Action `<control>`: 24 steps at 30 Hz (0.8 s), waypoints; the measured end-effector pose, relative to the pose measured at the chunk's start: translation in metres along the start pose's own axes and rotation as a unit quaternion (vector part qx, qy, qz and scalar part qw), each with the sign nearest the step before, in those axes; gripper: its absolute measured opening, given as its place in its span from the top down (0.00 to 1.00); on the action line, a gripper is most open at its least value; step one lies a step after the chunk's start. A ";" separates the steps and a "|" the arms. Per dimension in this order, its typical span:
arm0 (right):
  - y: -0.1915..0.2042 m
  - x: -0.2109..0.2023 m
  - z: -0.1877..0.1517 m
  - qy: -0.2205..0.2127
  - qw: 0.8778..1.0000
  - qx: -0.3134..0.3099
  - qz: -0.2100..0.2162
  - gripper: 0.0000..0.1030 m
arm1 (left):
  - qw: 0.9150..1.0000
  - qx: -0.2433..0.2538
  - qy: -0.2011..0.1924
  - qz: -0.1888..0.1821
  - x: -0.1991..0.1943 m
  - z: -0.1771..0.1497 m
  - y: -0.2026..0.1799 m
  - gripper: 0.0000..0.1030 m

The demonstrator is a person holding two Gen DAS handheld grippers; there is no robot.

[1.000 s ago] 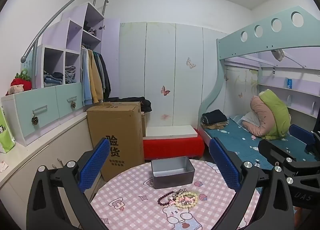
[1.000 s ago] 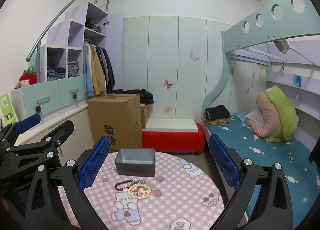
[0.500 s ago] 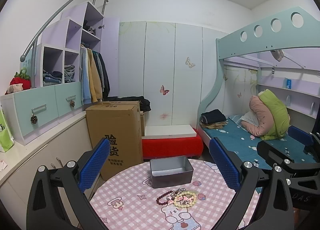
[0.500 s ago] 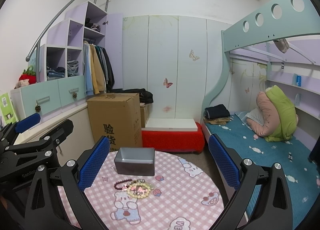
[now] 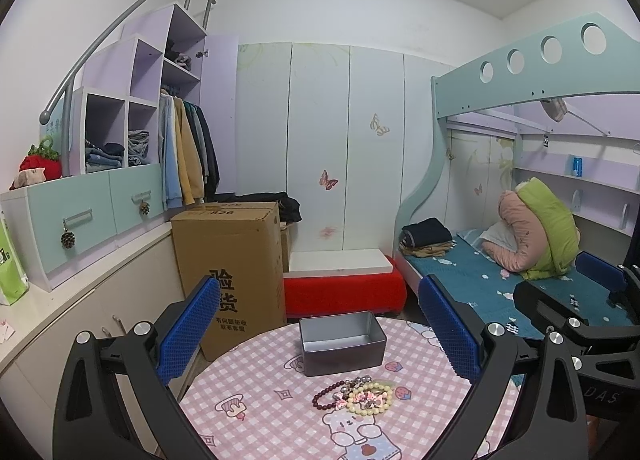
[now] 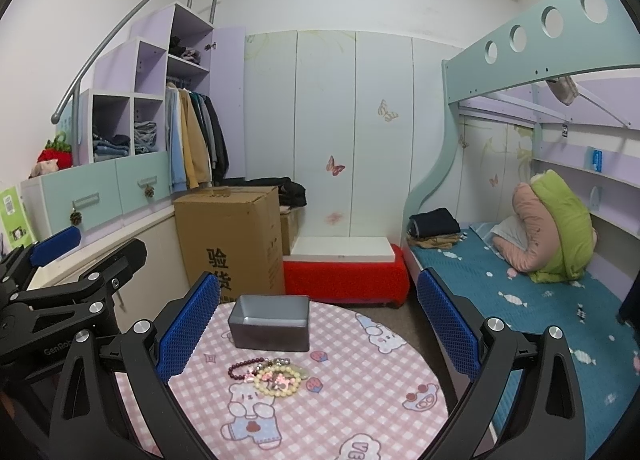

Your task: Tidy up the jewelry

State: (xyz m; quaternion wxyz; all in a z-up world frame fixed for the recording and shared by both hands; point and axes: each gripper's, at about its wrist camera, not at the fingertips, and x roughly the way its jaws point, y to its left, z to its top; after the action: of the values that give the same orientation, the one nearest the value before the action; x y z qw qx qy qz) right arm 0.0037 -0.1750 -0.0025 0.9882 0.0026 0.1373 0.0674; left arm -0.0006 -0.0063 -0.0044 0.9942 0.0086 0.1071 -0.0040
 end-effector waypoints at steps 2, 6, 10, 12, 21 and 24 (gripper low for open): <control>0.000 0.000 0.001 0.001 1.000 0.000 0.000 0.07 | 1.000 0.000 0.001 0.000 0.000 0.000 -0.001 0.07; -0.001 0.001 0.000 0.001 1.000 0.000 0.001 0.07 | 1.000 0.001 0.001 0.000 -0.001 0.000 -0.001 0.07; 0.000 0.001 0.000 0.001 1.000 0.000 0.000 0.07 | 1.000 0.001 0.001 0.000 -0.004 0.000 -0.002 0.07; -0.001 0.001 0.000 0.002 1.000 0.000 0.000 0.07 | 1.000 0.002 0.002 0.001 -0.005 0.000 -0.003 0.07; 0.000 0.002 -0.001 0.003 1.000 0.001 0.001 0.07 | 1.000 0.000 0.003 -0.001 0.000 0.000 0.000 0.07; 0.001 0.001 -0.001 0.004 1.000 0.002 0.000 0.07 | 1.000 0.001 0.004 0.000 -0.001 -0.001 -0.001 0.07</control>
State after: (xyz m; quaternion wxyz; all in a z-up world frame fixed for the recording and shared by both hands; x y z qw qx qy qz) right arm 0.0044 -0.1743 -0.0042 0.9877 0.0040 0.1413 0.0674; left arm -0.0017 -0.0072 -0.0050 0.9937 0.0098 0.1115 -0.0044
